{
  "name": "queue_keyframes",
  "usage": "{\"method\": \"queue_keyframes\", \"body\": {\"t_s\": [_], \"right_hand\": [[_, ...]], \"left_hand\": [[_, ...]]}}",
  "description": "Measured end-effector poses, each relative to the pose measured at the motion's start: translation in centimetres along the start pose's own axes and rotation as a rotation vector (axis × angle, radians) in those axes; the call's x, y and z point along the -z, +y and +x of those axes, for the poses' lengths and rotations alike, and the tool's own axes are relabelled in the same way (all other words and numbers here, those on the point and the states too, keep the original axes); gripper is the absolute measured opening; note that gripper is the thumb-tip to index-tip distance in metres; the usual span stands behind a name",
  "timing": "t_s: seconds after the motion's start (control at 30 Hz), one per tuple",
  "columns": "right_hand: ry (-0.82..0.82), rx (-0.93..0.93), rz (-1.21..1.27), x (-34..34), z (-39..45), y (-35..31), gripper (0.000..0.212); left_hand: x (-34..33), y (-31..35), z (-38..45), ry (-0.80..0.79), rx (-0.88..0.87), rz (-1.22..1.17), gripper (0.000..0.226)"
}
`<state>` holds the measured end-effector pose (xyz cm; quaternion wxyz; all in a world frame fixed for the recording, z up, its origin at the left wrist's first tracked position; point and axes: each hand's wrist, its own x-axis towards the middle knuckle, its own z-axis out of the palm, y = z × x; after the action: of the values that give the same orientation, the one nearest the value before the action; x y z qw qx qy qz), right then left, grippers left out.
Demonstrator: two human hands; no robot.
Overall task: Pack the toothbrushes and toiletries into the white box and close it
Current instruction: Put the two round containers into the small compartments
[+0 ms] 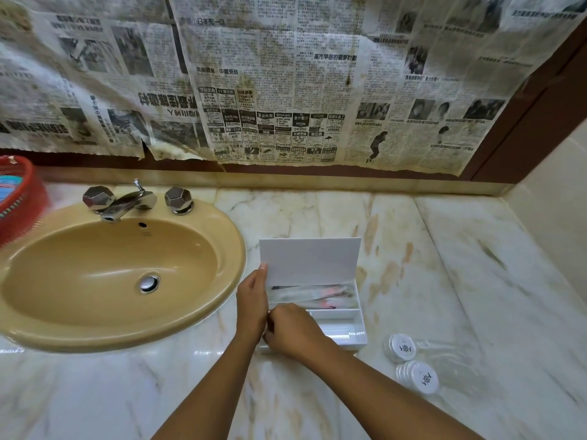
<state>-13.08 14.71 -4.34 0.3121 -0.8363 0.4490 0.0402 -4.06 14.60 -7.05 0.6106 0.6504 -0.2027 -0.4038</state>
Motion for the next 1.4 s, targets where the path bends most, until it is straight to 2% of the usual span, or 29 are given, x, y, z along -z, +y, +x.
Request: {"method": "queue_keyframes", "body": {"t_s": [0.17,0.27,0.37,0.53,0.63,0.77,0.87,1.27,1.4], "right_hand": [[0.056,0.022,-0.009,1.8,-0.8,0.3,0.017],[0.162,0.018,0.009,3.8,-1.7,1.3,0.015],[0.266,-0.043,0.029,5.9,-2.9,3.3,0.013],[0.340,-0.175,0.017,8.1,-4.2,7.1,0.014],[0.289,-0.278,-0.039,8.4,-5.0,9.3,0.025],[0.141,-0.400,-0.098,7.7,-6.3,12.0,0.046],[0.052,-0.450,-0.103,6.9,-7.0,13.4,0.052],[0.040,-0.471,-0.106,6.5,-7.0,15.0,0.040],[0.152,-0.439,-0.090,7.4,-6.8,13.5,0.036]], "left_hand": [[0.0,0.1,0.0,0.001,-0.017,0.032,0.031],[-0.1,0.3,-0.3,0.000,-0.043,0.047,0.030],[-0.3,0.6,-0.6,0.002,-0.060,0.039,0.028],[-0.6,1.2,-1.1,0.011,-0.066,0.014,0.027],[-0.7,1.4,-1.3,0.008,-0.074,0.013,0.026],[-0.8,1.3,-1.4,0.012,-0.081,0.031,0.027],[-0.8,1.3,-1.4,0.015,-0.074,0.039,0.024],[-1.1,1.6,-1.6,0.025,-0.072,0.017,0.020],[-1.0,1.7,-1.7,0.019,-0.071,0.009,0.022]]}}
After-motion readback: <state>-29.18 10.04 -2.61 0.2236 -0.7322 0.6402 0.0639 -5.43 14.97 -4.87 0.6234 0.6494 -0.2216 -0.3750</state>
